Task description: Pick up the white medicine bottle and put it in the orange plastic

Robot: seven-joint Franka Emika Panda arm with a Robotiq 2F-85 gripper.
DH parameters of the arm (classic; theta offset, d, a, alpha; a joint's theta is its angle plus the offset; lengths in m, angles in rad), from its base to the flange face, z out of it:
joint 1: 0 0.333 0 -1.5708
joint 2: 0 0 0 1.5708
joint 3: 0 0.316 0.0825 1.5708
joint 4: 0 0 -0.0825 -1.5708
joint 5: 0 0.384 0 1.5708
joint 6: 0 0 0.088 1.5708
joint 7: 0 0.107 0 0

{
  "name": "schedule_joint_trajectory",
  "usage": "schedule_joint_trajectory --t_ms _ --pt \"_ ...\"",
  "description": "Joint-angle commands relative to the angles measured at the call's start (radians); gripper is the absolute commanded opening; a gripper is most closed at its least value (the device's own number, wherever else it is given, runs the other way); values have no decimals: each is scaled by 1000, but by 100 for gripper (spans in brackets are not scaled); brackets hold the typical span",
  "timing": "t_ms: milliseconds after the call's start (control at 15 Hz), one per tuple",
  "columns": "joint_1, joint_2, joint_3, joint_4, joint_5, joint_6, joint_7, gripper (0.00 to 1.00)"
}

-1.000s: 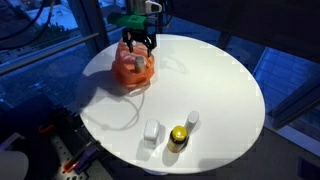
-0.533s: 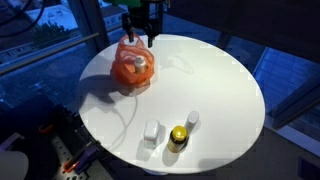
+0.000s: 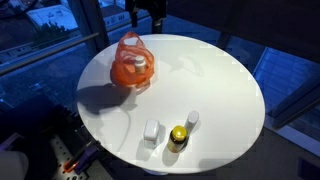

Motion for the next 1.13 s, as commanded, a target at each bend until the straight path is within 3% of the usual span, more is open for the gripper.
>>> schedule_joint_trajectory --t_ms 0,467,1067 --pt "-33 -68 -8 25 49 -62 -38 100" --pt "-50 -179 -20 30 94 -56 -66 100" --pt "-45 -172 -15 17 74 -35 -40 100"
